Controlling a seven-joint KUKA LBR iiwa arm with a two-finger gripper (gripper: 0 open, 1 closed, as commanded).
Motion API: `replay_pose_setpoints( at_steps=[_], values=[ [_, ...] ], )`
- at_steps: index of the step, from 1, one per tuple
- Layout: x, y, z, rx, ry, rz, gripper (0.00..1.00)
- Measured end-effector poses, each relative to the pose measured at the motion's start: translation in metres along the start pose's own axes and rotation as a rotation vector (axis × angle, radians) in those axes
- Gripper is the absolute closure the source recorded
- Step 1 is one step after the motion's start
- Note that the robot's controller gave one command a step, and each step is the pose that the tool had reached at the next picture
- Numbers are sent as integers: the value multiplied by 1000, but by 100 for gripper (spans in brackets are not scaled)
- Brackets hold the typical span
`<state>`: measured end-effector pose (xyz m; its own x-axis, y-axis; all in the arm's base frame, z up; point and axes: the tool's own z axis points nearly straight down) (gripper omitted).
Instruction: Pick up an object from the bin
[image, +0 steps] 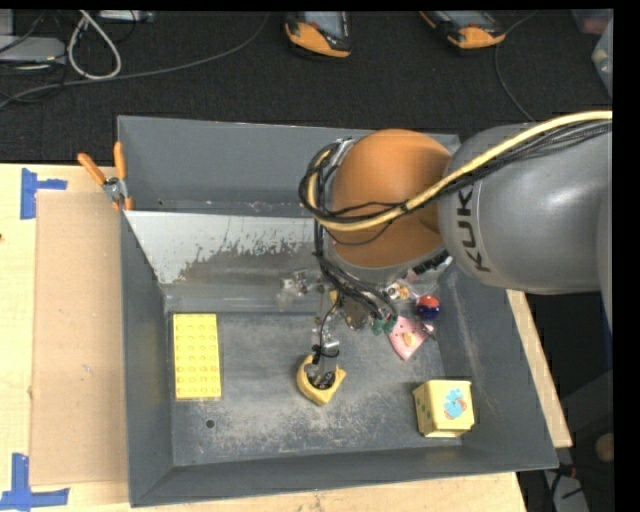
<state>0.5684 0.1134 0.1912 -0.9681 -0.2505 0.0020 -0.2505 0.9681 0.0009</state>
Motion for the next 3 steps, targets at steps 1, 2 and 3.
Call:
replay_pose_setpoints(
  at_steps=[1, 2, 3],
  values=[
    [1, 38, 23, -1, 3, 17, 0],
    [0, 57, 24, 0, -2, 64, 0],
    [-8, 66, 27, -1, -2, -158, 0]
  ],
)
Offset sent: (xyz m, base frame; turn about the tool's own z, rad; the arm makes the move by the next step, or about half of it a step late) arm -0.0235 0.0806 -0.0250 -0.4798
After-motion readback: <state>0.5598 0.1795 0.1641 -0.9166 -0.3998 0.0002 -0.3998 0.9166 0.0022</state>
